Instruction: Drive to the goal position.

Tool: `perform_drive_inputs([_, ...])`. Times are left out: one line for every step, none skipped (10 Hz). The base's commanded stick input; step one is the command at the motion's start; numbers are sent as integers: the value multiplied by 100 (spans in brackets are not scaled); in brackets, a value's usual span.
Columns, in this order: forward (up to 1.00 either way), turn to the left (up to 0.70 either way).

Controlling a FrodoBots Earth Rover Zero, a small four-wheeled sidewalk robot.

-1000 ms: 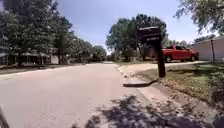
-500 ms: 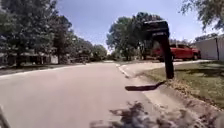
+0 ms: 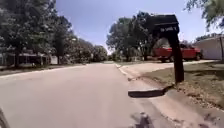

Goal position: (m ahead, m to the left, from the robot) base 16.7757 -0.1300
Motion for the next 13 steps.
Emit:
perform_drive_inputs([70,0])
perform_drive_inputs([70,0])
perform_drive_inputs([70,0])
perform_drive_inputs([70,0])
perform_drive_inputs([70,0])
perform_drive_inputs([70,0])
perform_drive_inputs([70,0])
perform_drive_inputs([70,0])
perform_drive_inputs([70,0])
perform_drive_inputs([70,0])
perform_drive_inputs([70,0])
perform_drive_inputs([70,0])
perform_drive_inputs([70,0])
